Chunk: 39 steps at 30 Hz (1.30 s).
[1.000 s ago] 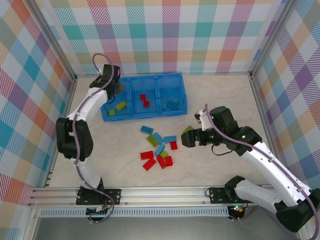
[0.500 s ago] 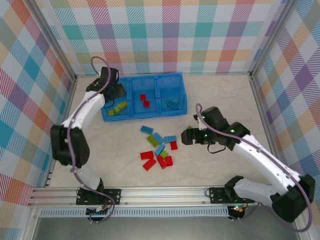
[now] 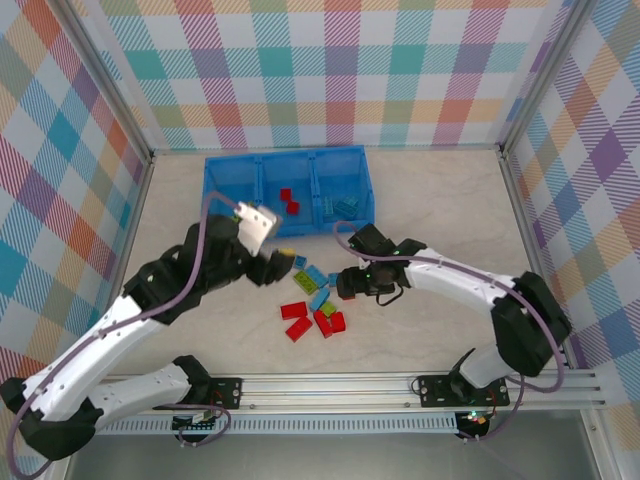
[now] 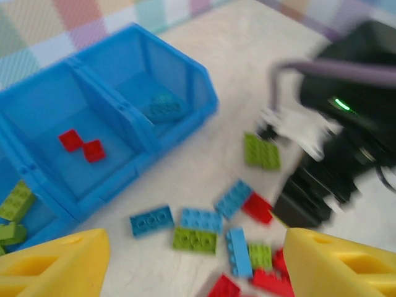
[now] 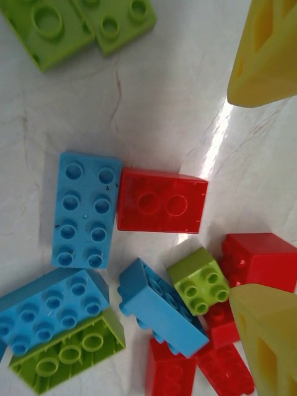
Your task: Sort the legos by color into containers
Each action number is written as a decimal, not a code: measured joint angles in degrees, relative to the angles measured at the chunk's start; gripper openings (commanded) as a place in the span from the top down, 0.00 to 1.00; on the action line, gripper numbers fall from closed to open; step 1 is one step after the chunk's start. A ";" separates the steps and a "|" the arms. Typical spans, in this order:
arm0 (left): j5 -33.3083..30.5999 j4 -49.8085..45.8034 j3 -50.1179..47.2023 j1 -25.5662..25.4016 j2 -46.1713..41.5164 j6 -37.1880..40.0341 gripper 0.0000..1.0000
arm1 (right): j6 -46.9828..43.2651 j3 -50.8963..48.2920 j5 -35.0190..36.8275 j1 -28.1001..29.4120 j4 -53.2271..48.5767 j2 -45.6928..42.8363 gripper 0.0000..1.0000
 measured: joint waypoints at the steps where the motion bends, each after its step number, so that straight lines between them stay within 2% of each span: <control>1: 1.60 -0.68 -1.88 -0.70 -1.73 2.51 0.21 | 0.15 0.00 0.02 0.35 0.83 1.46 0.28; 5: 9.35 -2.78 -9.18 -2.75 -7.48 12.07 0.11 | 1.18 0.59 1.75 1.97 3.69 7.87 0.32; 9: 14.51 -2.73 -13.51 -3.21 -9.16 18.86 0.00 | 1.75 1.86 3.72 2.84 4.87 12.11 0.55; 15: 17.86 -0.26 -18.73 -3.21 -11.52 25.00 0.00 | 2.40 2.21 6.23 3.30 5.20 11.39 0.77; 17: 18.45 0.17 -18.97 -3.21 -12.17 26.40 0.00 | 2.19 2.19 7.17 3.58 5.03 9.44 0.79; 22: 18.69 1.64 -20.26 -3.21 -14.21 27.98 0.00 | -1.11 2.80 11.06 5.64 7.15 -1.68 0.79; 25: 16.33 3.15 -21.73 -3.21 -16.09 28.15 0.00 | -4.50 8.66 12.68 6.21 8.66 -2.47 0.78; 29: 9.70 5.07 -22.95 -3.15 -19.26 28.48 0.00 | -8.46 19.61 12.83 6.19 12.26 4.92 0.78; 33: 3.10 7.72 -26.56 -2.71 -25.46 29.16 0.00 | -11.39 29.22 12.59 6.03 15.58 15.87 0.79; 39: 0.02 9.86 -29.86 -1.81 -30.77 30.08 0.00 | -13.03 44.00 12.59 4.37 15.98 33.03 0.79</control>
